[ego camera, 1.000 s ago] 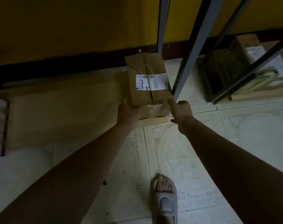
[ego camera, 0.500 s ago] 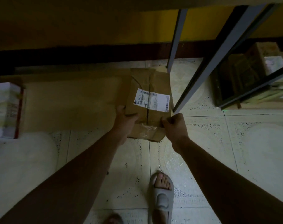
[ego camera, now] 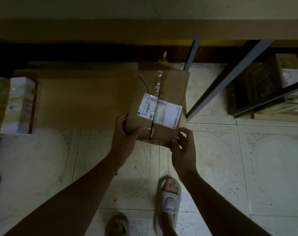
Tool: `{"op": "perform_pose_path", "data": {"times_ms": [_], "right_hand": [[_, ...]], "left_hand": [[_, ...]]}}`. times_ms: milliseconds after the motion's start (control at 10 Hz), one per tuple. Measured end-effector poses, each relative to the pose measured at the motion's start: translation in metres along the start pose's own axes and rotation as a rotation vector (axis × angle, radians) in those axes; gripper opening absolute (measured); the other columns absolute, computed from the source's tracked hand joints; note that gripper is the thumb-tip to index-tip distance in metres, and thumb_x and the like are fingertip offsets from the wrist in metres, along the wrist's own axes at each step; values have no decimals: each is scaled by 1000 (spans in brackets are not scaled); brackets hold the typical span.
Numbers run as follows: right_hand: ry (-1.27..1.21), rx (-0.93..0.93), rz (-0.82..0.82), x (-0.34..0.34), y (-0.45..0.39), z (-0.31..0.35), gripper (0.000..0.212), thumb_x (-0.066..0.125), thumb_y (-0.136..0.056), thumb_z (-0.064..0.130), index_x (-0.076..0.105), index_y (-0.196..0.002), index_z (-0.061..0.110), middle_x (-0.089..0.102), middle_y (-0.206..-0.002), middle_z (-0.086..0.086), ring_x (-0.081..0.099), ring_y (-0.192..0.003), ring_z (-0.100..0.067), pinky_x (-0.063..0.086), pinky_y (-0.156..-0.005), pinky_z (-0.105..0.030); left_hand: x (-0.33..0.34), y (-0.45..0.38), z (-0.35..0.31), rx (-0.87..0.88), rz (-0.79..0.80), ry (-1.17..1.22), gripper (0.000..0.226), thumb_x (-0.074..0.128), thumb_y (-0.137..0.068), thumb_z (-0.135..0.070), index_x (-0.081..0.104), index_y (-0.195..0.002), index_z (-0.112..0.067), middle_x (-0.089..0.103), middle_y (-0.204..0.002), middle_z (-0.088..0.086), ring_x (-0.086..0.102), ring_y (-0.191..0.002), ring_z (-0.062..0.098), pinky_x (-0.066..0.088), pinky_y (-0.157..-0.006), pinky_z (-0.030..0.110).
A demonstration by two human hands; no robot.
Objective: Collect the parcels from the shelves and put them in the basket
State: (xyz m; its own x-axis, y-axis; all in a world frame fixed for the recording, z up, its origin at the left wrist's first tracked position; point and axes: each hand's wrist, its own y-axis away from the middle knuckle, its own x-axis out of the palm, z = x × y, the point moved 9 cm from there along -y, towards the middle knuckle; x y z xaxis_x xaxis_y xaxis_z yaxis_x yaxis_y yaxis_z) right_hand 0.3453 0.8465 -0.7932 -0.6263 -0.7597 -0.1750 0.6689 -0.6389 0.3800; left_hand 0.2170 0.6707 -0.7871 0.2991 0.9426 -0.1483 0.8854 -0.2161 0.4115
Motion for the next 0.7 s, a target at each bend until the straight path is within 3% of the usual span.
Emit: {"op": "perform_pose_path", "data": {"times_ms": [100, 200, 300, 400, 500, 600, 700], "right_hand": [[20, 58, -21, -3, -31, -6, 23, 44, -104, 15, 48, -120, 31, 61, -132, -3, 65, -108, -23, 60, -83, -53], [-20, 134, -66, -7, -64, -8, 26, 44, -104, 11, 53, -124, 24, 63, -115, 1, 66, -96, -19, 60, -81, -51], [41, 166, -71, -9, -94, -12, 44, 42, -101, 2, 53, -139, 20, 62, -91, 7, 63, -84, -15, 59, -84, -45], [67, 192, 15, -7, -112, -21, 57, 40, -96, -7, 49, -144, 22, 62, -126, -3, 60, -112, -23, 59, -87, -38], [97, 193, 208, 3, -110, -21, 68, 50, -92, -9, 36, -150, 23, 51, -132, 1, 51, -116, -18, 52, -65, -18], [116, 153, 221, 4, -98, -7, 66, 57, -89, -7, 39, -146, 22, 52, -129, 1, 52, -116, -20, 54, -74, -23], [355, 121, 262, 4, -76, 16, 47, 62, -92, 9, 52, -137, 21, 60, -131, -5, 57, -119, -26, 51, -98, -43]], "left_hand": [[19, -23, 2, -6, 11, -105, 65, 71, -89, -14, 38, -145, -19, 51, -130, -1, 59, -114, 19, 57, -81, 27], [33, -47, 10, -39, -48, -194, 61, 71, -90, -24, 46, -146, -24, 38, -137, 7, 52, -115, 19, 48, -86, 21], [47, -65, 19, -73, -32, -99, 54, 73, -86, -25, 58, -137, -29, 53, -131, 3, 58, -113, 17, 53, -95, 28], [64, -73, 22, -75, 118, -130, 49, 66, -91, -4, 61, -135, -25, 67, -113, -10, 63, -106, 8, 51, -78, 14], [73, -73, 22, -109, 231, -160, 50, 65, -93, -5, 59, -138, -26, 67, -123, -9, 62, -115, 10, 46, -76, 11], [73, -59, 8, -124, 294, -196, 52, 66, -96, -19, 49, -144, -31, 59, -130, -14, 56, -111, 5, 41, -75, 16], [65, -29, -26, -90, 333, -325, 51, 59, -100, -28, 42, -147, -33, 53, -129, -13, 50, -100, 3, 39, -73, 19]]}}
